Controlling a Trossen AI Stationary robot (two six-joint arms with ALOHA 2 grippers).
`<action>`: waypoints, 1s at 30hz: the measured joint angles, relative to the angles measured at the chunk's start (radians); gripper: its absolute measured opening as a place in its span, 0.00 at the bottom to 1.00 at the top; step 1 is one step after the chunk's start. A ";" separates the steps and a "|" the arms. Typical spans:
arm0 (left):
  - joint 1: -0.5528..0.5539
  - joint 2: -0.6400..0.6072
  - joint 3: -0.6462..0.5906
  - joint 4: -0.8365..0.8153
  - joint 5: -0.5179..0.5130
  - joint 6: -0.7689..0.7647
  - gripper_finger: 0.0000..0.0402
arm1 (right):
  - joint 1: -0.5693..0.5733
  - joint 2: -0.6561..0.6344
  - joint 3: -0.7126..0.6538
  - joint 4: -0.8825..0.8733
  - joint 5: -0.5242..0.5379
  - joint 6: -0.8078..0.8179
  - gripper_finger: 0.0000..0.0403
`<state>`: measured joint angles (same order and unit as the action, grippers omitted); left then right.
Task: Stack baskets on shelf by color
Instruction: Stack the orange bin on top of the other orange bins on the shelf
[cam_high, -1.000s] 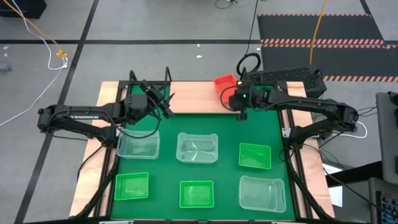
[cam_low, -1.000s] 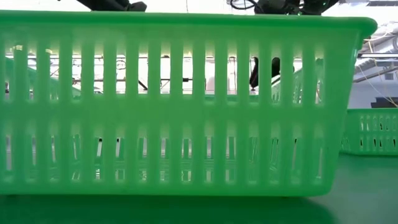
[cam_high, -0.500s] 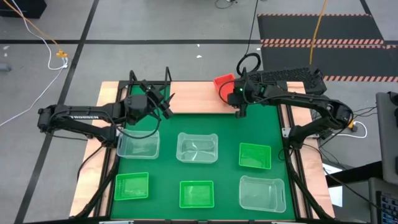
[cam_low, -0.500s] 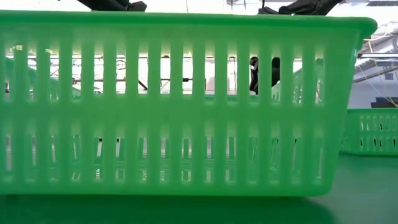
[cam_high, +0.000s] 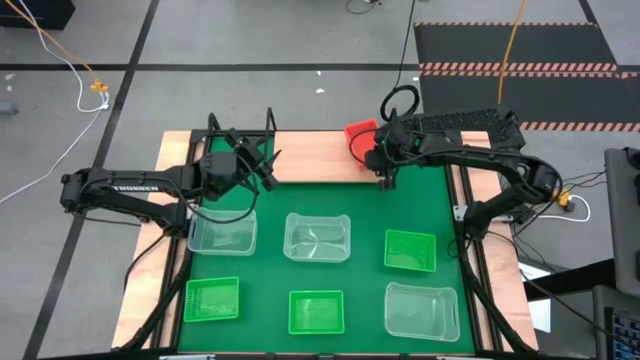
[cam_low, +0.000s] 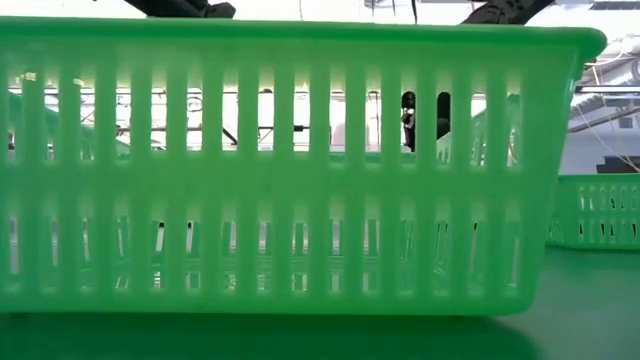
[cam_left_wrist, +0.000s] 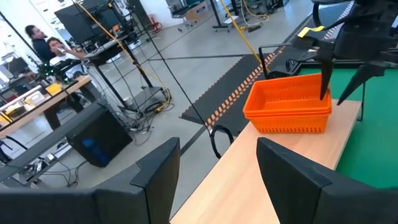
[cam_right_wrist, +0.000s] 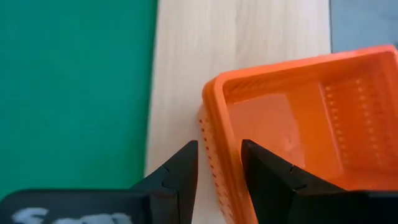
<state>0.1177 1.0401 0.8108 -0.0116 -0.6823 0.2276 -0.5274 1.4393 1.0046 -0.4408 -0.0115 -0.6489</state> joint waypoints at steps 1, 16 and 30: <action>0.000 0.000 0.000 0.000 0.000 0.000 0.53 | 0.005 -0.002 0.000 0.002 -0.013 0.011 0.27; 0.000 0.000 0.000 0.000 0.000 0.003 0.53 | 0.090 -0.007 -0.001 0.027 -0.017 0.316 0.08; 0.000 0.000 0.000 -0.021 0.000 -0.019 0.53 | 0.086 -0.008 -0.001 -0.015 -0.016 0.203 0.08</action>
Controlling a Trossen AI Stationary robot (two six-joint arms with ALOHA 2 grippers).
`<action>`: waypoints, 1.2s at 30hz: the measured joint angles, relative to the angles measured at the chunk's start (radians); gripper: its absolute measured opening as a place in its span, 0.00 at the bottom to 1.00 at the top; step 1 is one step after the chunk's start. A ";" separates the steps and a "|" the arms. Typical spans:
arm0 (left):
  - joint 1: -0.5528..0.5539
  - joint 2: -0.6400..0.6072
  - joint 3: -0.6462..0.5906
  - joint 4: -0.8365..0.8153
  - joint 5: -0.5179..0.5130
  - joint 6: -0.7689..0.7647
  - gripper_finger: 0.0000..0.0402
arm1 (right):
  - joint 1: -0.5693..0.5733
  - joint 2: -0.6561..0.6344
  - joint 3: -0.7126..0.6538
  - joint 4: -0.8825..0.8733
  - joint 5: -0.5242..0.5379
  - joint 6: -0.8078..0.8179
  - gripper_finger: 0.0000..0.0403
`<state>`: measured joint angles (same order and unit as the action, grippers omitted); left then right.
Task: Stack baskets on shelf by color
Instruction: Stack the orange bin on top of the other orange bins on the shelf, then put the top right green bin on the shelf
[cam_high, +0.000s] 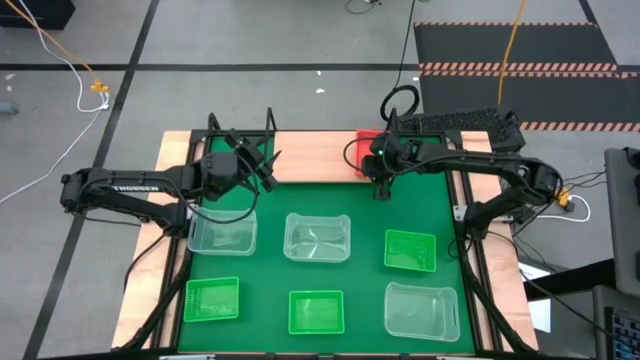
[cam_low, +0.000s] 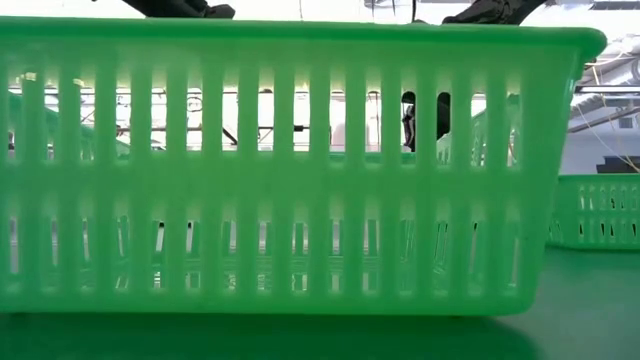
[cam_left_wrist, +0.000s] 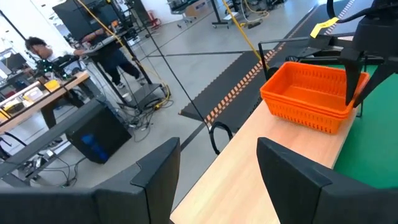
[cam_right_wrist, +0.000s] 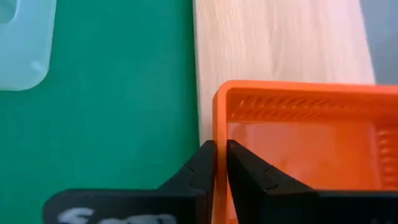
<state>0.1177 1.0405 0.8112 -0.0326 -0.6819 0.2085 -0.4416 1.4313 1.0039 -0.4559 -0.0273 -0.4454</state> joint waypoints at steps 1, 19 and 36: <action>0.000 0.000 0.000 0.000 0.000 -0.001 0.53 | -0.001 0.000 0.000 0.006 0.000 -0.018 0.08; 0.000 0.000 0.000 -0.002 0.000 -0.008 0.53 | -0.029 -0.059 0.000 0.094 -0.001 -0.095 0.34; 0.015 0.000 0.000 0.029 0.000 -0.031 0.53 | 0.399 -0.252 0.232 0.008 -0.091 0.200 0.43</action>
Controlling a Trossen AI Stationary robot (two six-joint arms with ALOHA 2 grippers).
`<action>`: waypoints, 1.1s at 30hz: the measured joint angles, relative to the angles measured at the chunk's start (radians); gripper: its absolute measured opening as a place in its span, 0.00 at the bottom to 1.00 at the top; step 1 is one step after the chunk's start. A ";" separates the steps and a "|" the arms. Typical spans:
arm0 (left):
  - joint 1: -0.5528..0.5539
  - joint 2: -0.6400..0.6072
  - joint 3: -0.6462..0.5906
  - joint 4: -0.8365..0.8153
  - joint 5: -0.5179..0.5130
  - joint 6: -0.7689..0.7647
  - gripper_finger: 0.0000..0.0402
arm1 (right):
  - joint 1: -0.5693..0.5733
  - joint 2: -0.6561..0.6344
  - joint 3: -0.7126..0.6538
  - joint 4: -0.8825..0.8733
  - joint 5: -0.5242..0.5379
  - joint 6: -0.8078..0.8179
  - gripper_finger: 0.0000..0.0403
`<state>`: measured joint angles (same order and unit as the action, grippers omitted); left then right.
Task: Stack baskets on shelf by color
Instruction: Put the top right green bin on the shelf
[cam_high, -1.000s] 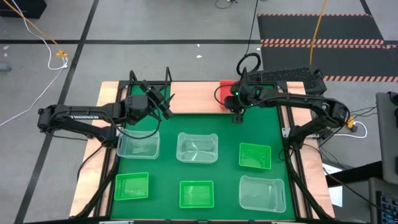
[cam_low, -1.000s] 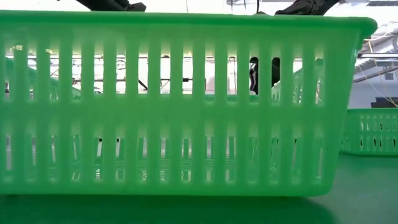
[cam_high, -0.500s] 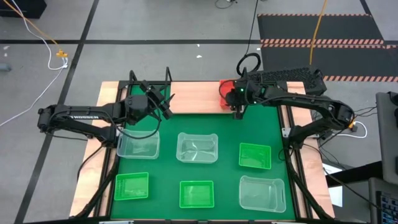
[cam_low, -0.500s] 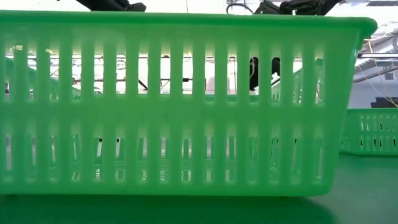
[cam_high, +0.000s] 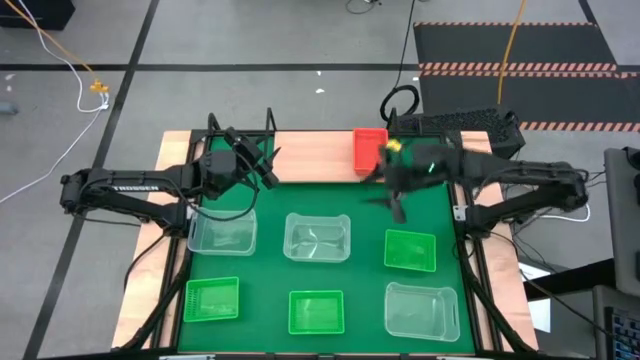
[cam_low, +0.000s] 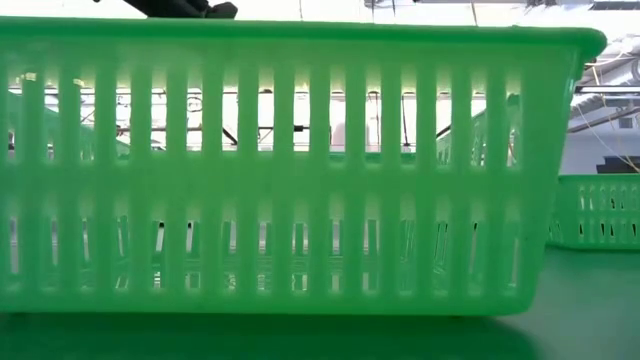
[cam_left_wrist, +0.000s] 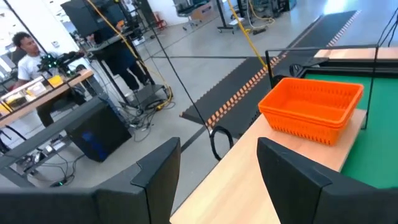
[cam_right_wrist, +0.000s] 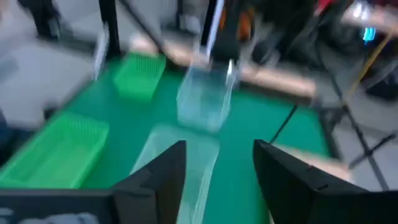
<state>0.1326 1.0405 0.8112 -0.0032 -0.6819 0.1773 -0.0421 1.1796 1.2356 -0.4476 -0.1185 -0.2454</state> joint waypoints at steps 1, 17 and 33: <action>0.000 0.000 0.000 -0.001 0.000 -0.008 0.53 | 0.048 0.013 -0.018 -0.023 0.066 0.027 0.40; 0.006 0.000 0.000 0.015 0.001 0.035 0.53 | 0.486 0.047 -0.274 -0.647 0.060 0.094 0.21; 0.026 0.000 0.000 0.160 0.003 0.162 0.53 | 0.633 0.046 -0.453 -0.800 0.084 -0.058 0.15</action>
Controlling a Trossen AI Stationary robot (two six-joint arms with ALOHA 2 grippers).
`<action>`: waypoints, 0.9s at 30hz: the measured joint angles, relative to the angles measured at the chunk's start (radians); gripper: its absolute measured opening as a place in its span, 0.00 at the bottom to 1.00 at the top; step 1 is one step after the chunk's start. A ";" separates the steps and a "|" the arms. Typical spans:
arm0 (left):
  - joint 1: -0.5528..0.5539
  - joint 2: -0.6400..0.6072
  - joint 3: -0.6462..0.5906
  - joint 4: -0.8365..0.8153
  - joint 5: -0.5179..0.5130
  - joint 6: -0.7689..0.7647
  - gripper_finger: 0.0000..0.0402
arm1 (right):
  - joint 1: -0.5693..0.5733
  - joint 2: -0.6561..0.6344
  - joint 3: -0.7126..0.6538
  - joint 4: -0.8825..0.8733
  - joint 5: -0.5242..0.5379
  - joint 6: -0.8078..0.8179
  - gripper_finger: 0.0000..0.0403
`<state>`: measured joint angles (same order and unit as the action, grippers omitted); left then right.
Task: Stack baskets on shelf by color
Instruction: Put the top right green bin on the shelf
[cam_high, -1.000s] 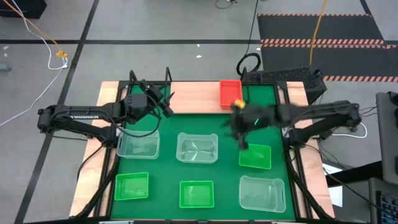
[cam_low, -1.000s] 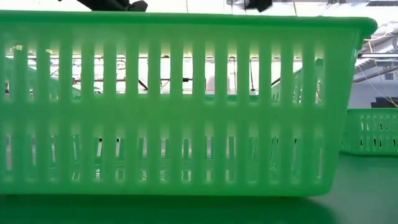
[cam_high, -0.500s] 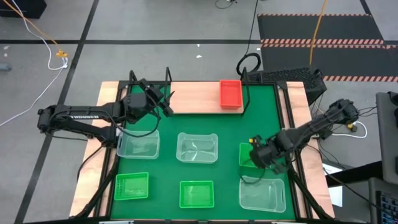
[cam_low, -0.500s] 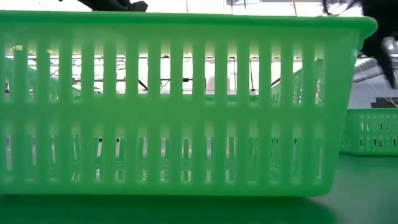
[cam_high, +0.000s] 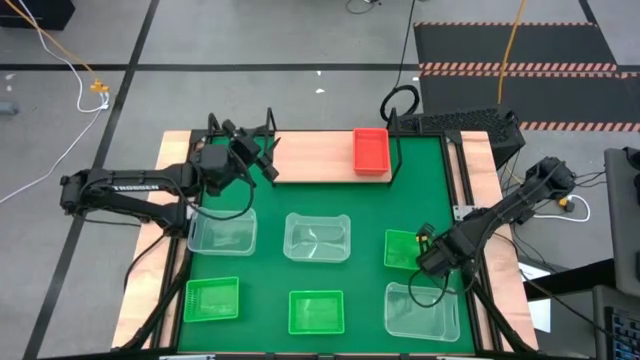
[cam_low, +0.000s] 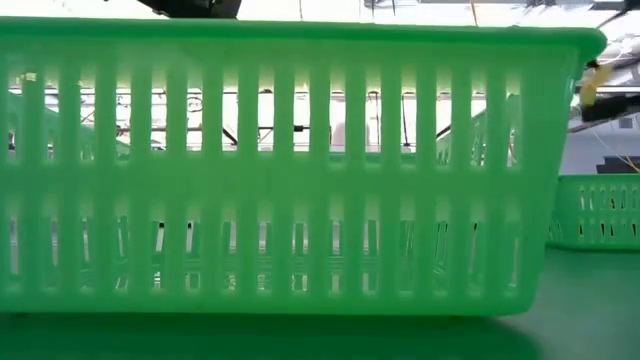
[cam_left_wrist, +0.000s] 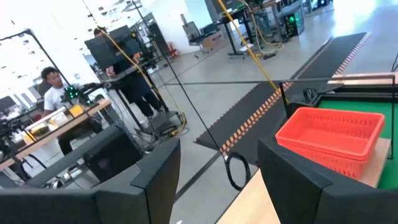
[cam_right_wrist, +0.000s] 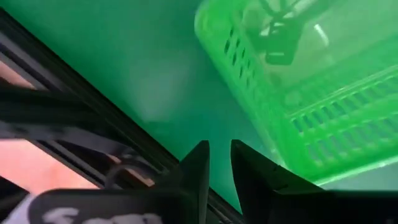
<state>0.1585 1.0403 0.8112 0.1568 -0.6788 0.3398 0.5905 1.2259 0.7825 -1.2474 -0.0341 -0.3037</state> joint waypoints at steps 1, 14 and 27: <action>0.000 0.000 0.000 -0.009 0.000 -0.001 0.53 | 0.005 0.000 -0.013 0.003 0.018 -0.010 0.15; 0.000 0.000 0.000 -0.148 0.000 -0.131 0.53 | 0.020 0.000 0.018 0.051 0.295 -0.222 0.15; -0.002 0.000 0.000 -0.192 0.000 -0.170 0.53 | 0.020 0.000 -0.021 0.137 0.344 -0.441 0.15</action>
<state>0.1566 1.0405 0.8112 -0.0348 -0.6792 0.1699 0.6106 1.2255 0.7616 -1.1108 0.3099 -0.7451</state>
